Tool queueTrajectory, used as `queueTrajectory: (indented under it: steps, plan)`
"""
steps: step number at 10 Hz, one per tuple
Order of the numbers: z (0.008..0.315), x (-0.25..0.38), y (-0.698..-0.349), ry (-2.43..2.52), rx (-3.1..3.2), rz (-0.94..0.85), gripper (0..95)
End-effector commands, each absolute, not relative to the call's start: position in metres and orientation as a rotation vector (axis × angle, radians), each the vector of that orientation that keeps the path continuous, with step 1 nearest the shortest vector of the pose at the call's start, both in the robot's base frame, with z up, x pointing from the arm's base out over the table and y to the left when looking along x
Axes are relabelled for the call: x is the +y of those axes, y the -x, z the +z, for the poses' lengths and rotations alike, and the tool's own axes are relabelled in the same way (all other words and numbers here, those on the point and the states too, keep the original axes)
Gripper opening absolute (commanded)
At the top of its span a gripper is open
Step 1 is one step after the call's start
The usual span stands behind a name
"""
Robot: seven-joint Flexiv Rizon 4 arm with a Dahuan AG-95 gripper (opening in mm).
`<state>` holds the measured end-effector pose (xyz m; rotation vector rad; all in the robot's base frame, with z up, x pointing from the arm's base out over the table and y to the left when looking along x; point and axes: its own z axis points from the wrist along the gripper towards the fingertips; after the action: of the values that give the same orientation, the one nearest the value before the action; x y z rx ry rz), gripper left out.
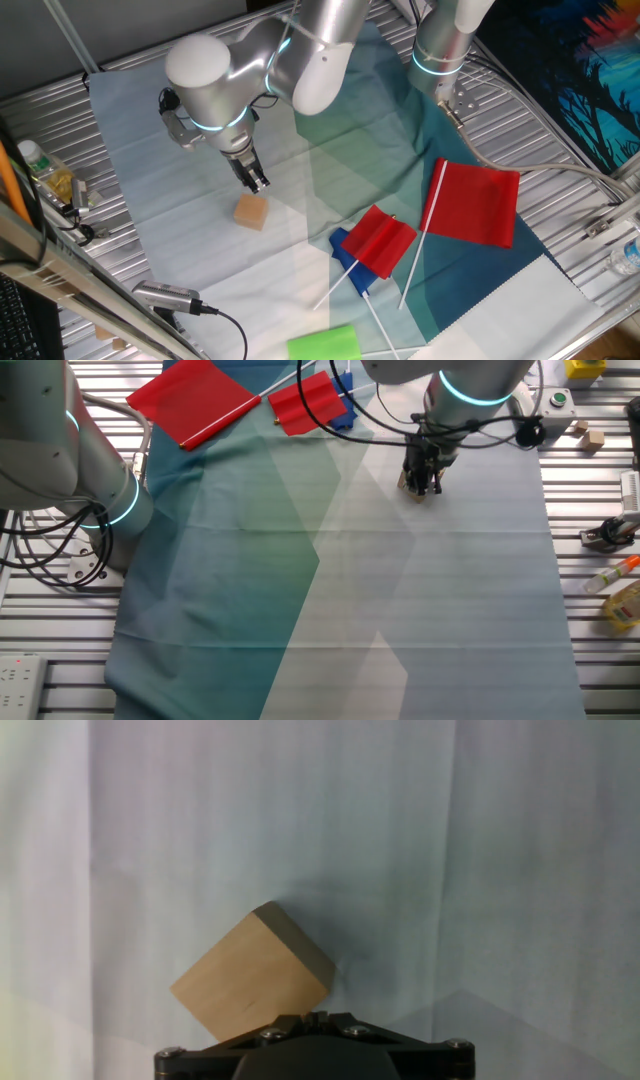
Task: Use the gripper to push the small block from left to right
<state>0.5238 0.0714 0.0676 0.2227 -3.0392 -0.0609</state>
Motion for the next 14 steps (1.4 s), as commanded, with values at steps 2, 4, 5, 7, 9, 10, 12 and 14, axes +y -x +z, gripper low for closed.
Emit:
queueTrajectory:
  steps: [2,4,5,7,9,10,12,14]
  plan:
    - [0.093,0.073,-0.522,-0.276,-3.012,-0.038,0.0]
    - [0.099,0.073,-0.520,-0.284,-3.007,-0.041,0.0]
    - [0.103,0.073,-0.518,-0.287,-3.001,-0.037,0.0]
    - [0.106,0.071,-0.516,-0.280,-2.998,-0.033,0.0]
    - [0.107,0.071,-0.516,-0.269,-2.995,-0.031,0.0]
    - [0.107,0.071,-0.516,-0.268,-2.996,-0.033,0.0]
    - [0.107,0.071,-0.516,-0.273,-2.996,-0.036,0.0]
    - [0.107,0.071,-0.516,-0.274,-2.993,-0.036,0.0]
